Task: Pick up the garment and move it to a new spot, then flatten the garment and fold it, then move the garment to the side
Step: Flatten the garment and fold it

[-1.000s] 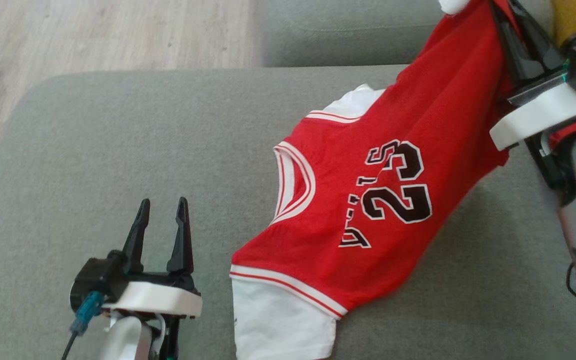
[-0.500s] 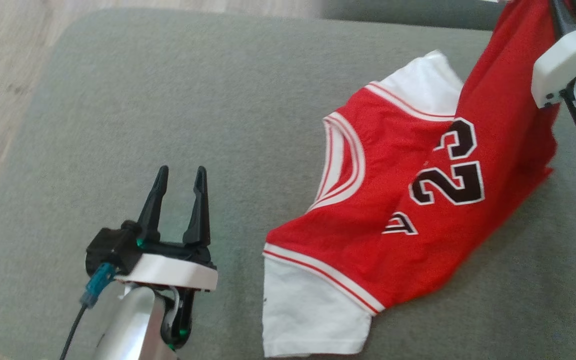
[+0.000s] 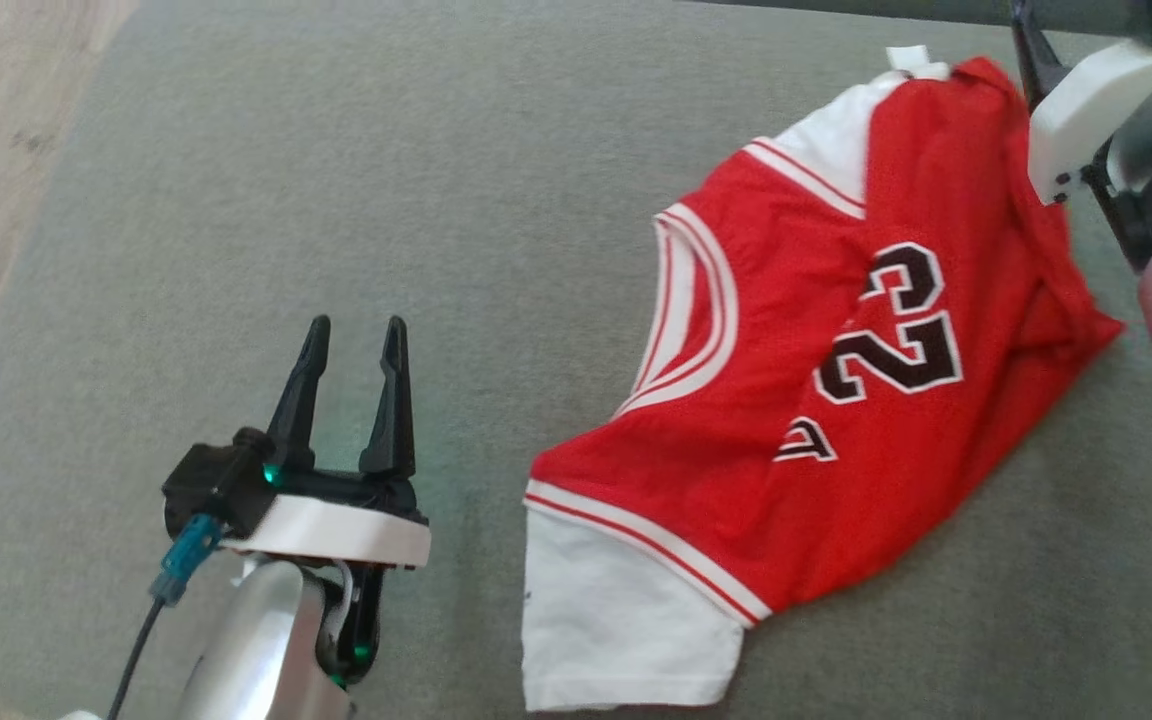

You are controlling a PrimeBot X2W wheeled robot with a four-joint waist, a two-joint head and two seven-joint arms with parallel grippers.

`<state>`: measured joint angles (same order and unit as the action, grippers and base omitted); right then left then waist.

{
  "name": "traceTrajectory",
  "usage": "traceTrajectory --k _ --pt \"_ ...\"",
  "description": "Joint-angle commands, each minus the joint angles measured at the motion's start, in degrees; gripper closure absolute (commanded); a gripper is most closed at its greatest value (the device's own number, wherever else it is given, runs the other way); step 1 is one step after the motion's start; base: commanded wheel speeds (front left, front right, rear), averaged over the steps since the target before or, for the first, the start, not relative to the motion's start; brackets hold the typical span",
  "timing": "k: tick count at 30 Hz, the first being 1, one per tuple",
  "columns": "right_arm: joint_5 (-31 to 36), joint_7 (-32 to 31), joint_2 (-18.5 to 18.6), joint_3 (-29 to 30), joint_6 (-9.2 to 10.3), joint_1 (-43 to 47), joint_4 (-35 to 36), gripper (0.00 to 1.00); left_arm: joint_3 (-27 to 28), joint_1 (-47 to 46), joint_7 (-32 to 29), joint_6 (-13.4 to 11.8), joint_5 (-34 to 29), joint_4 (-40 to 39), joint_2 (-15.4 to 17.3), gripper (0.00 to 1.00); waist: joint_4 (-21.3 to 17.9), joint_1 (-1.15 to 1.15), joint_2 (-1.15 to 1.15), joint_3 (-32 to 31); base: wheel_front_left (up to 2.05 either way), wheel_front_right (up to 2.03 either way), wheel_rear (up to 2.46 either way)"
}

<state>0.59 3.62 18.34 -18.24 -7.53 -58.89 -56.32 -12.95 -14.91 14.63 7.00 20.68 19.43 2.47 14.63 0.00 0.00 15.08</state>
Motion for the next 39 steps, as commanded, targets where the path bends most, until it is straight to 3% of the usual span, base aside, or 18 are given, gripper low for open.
traceTrajectory --k 1,11,20,32,39 --pt "-1.1 1.3 -1.0 -0.5 0.04 -1.5 1.1 0.0 2.1 -1.7 0.4 -0.3 -0.1 -1.9 0.4 0.0 -1.7 0.0 0.0 -1.0 0.0 0.0 0.0" --pt "-9.6 7.4 -2.0 0.1 0.04 2.0 3.7 0.0 3.0 -0.5 0.4 -0.3 -0.4 -2.1 0.4 0.0 -8.1 0.0 0.0 -6.0 0.0 0.0 0.0" --pt "-13.5 9.0 -4.2 6.5 0.04 13.6 14.9 0.0 4.2 1.8 0.4 -0.5 -0.8 -2.3 0.4 0.0 -11.9 0.0 0.0 -9.4 0.0 0.0 0.0" --pt "-10.0 2.3 -14.5 20.0 0.04 38.7 35.4 0.0 4.1 2.9 0.4 -0.3 -1.0 -2.4 0.4 0.0 -13.1 0.0 0.0 -10.2 0.0 0.0 0.0" --pt "-9.6 -3.2 -15.4 26.1 0.04 43.0 38.0 0.0 3.7 2.2 0.4 -0.2 -1.5 -2.2 0.4 0.0 -12.0 0.0 0.0 -8.1 0.0 0.0 0.0"
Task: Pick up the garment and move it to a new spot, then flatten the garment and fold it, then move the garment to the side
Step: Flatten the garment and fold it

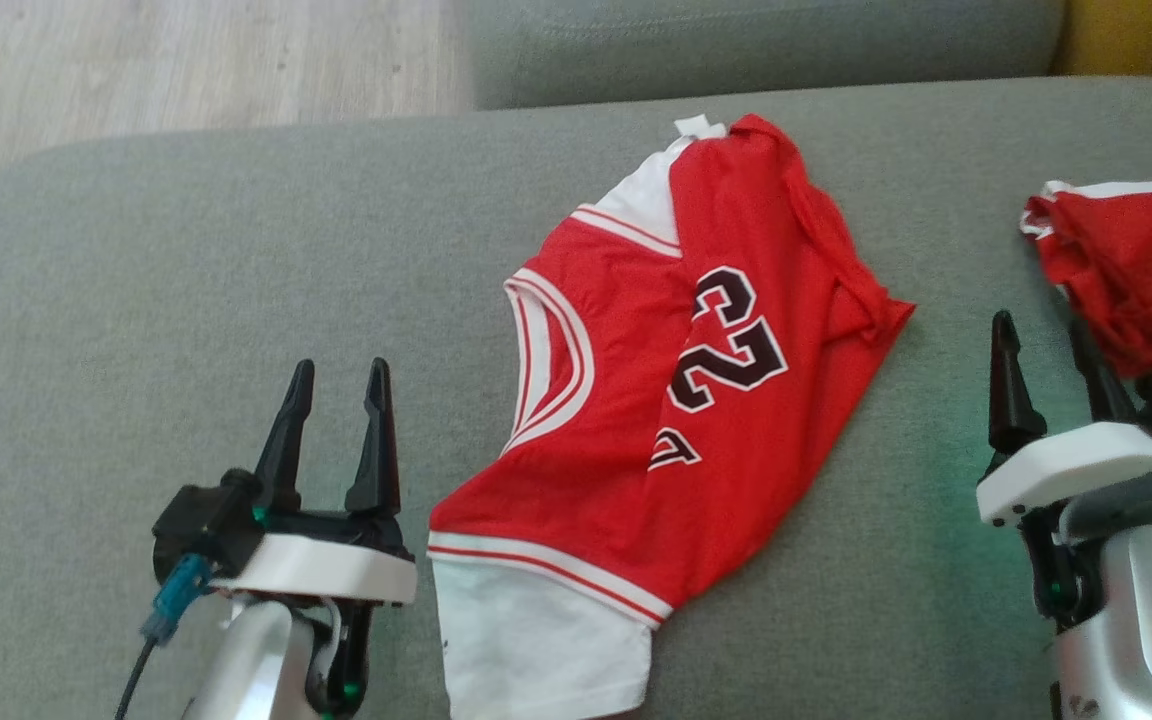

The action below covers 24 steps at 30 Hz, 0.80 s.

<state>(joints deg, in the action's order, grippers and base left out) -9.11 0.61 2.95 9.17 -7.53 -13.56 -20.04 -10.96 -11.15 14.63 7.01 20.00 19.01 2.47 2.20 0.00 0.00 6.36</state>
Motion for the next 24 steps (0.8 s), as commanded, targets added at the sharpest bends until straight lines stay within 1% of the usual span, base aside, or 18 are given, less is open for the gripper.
traceTrajectory --k 1,5,6,10,16,24 --pt "0.3 -0.9 0.0 -0.8 0.04 -2.7 1.1 0.0 1.7 -1.8 0.4 -0.2 -0.9 -1.8 0.4 0.0 0.7 0.0 0.0 1.1 0.0 0.0 0.0" --pt "2.4 -4.3 -0.1 0.5 0.04 -4.6 -3.4 0.0 1.2 -2.9 0.4 -0.1 -0.9 -1.8 0.4 0.0 2.0 0.0 0.0 3.4 0.0 0.0 0.0" --pt "2.4 -4.3 -0.1 0.5 0.04 -4.6 -3.4 0.0 1.2 -2.9 0.4 -0.1 -0.9 -1.8 0.4 0.0 2.0 0.0 0.0 3.4 0.0 0.0 0.0" --pt "5.6 -5.5 -0.1 1.2 0.04 -7.2 -8.9 0.0 0.4 -4.0 0.4 0.0 -0.9 -1.6 0.4 0.0 3.4 0.0 0.0 5.4 0.0 0.0 0.0" --pt "6.8 -3.4 -0.1 0.5 0.04 -11.6 -16.5 0.0 0.4 -5.0 0.4 0.1 -1.3 -1.1 0.4 0.0 4.8 0.0 0.0 7.0 0.0 0.0 0.0" --pt "8.0 0.5 -0.1 0.2 0.04 -17.1 -24.9 0.0 0.5 -5.1 0.4 0.3 -1.7 -1.1 0.4 0.0 5.4 0.0 0.0 7.7 0.0 0.0 0.0"
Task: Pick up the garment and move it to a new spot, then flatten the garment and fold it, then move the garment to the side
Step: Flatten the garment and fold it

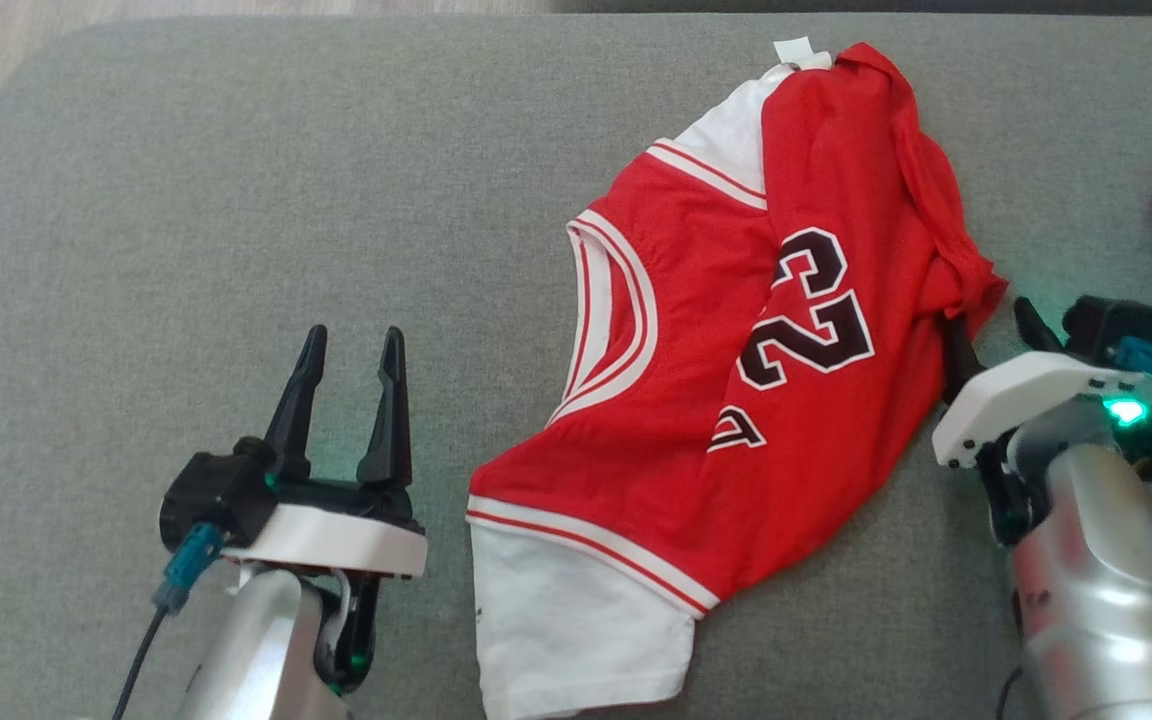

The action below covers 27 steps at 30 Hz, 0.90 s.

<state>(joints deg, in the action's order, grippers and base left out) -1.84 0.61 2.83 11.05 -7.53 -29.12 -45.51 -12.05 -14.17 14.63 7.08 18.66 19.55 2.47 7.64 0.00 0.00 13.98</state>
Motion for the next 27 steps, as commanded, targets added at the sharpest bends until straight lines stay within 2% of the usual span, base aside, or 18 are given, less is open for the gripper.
traceTrajectory --k 1,6,8,12,17,22,27 --pt "1.2 0.8 0.1 -1.7 0.04 -2.1 -0.4 0.0 1.6 -2.1 0.4 0.2 -0.4 -1.7 0.4 0.0 0.0 0.0 0.0 0.2 0.0 0.0 0.0" --pt "1.7 3.7 0.1 -3.1 0.04 -5.1 -4.9 0.0 1.5 -2.1 0.4 0.3 -0.7 -1.4 0.4 0.0 -0.3 0.0 0.0 0.4 0.0 0.0 0.0" --pt "1.9 5.0 0.1 -3.6 0.04 -5.9 -6.7 1.0 1.6 -2.1 0.4 0.3 -0.9 -1.2 0.4 0.0 -0.5 0.0 0.0 0.1 0.0 0.0 0.0" --pt "3.1 8.8 0.1 -2.7 0.04 -6.4 -9.7 1.0 2.1 -1.6 0.4 0.3 -1.0 -0.8 0.4 0.0 -1.6 0.0 0.0 -1.6 0.0 0.0 0.0" --pt "5.1 11.5 0.1 0.5 0.04 -4.5 -9.1 1.0 2.8 -0.5 0.4 0.3 -0.7 -0.8 0.4 0.0 -3.8 0.0 0.0 -4.1 0.0 0.0 0.0" --pt "7.7 12.1 0.1 3.7 0.04 -0.7 -4.4 1.0 3.1 1.2 0.4 0.3 0.0 -0.9 0.4 0.0 -6.8 0.0 0.0 -7.3 0.0 0.0 0.0" --pt "8.6 9.9 0.1 5.8 0.04 3.2 1.1 1.0 2.9 2.2 0.4 0.0 0.7 -1.2 0.4 0.0 -8.3 0.0 0.0 -9.1 0.0 0.0 0.0"
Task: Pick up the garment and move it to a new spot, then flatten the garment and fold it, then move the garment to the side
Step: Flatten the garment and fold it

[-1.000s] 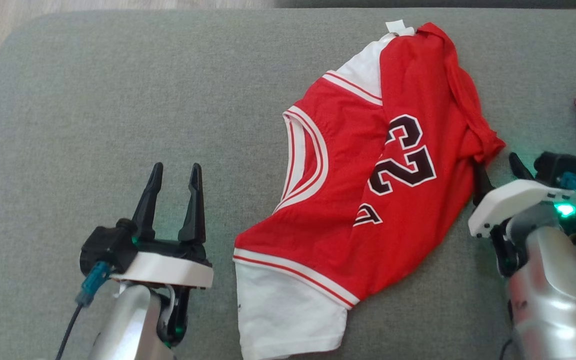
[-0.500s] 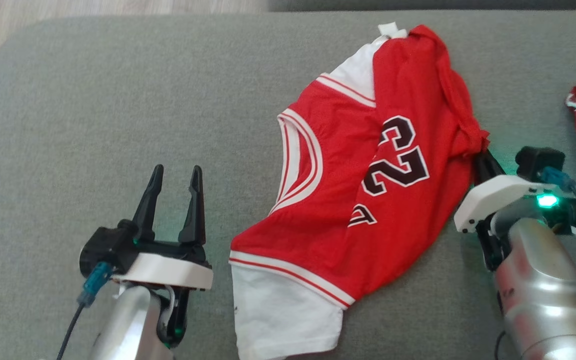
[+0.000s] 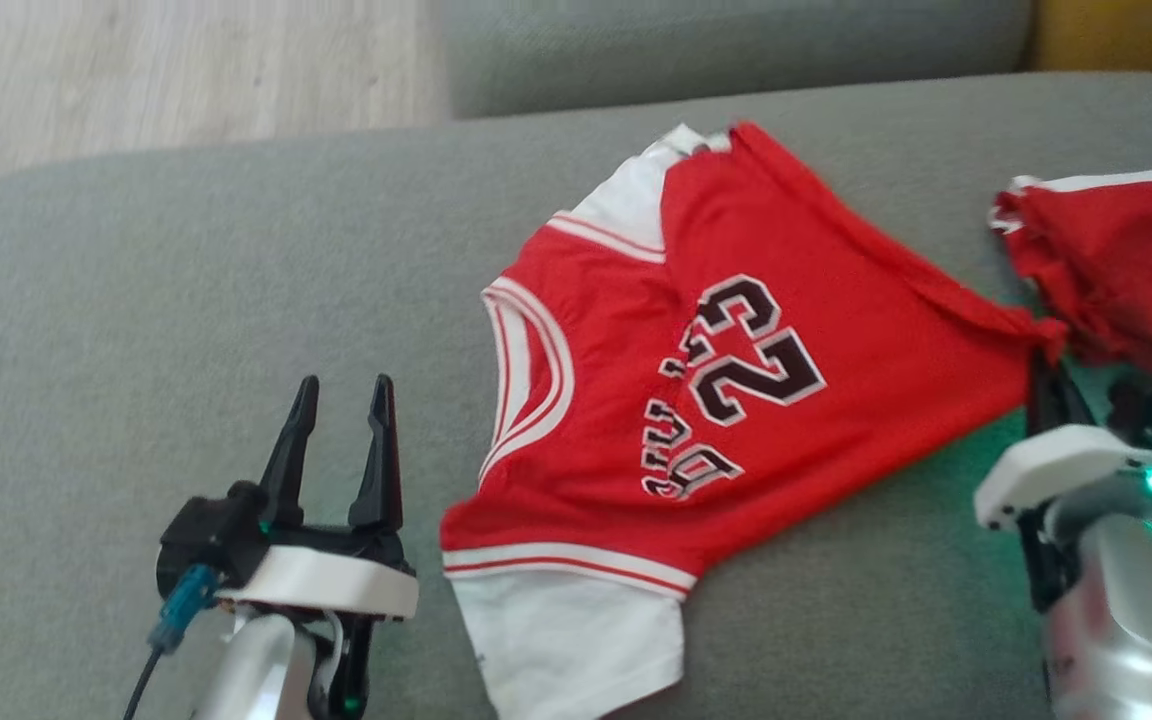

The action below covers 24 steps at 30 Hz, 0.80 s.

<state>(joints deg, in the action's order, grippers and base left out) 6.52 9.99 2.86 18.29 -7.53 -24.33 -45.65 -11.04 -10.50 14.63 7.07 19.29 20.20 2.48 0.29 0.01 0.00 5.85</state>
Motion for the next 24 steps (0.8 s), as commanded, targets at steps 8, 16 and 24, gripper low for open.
traceTrajectory --k 8,16,24 --pt "0.9 -8.0 0.0 0.7 0.04 6.5 17.0 0.38 1.2 -0.8 0.4 -0.6 1.1 -2.4 0.4 0.0 -1.5 -0.01 0.0 -2.2 0.0 0.0 0.0" --pt "-0.8 -12.0 0.0 -5.1 0.04 12.9 38.6 0.0 1.3 -0.2 0.4 -0.7 1.5 -2.4 0.4 0.0 -0.8 -0.01 0.0 -2.6 0.0 0.0 0.0" --pt "-4.3 -7.9 0.0 -14.5 0.04 16.6 45.0 0.0 2.0 -0.9 0.4 -0.6 1.1 -2.8 0.4 0.0 -0.8 -0.01 0.0 -1.8 0.0 0.0 0.0"
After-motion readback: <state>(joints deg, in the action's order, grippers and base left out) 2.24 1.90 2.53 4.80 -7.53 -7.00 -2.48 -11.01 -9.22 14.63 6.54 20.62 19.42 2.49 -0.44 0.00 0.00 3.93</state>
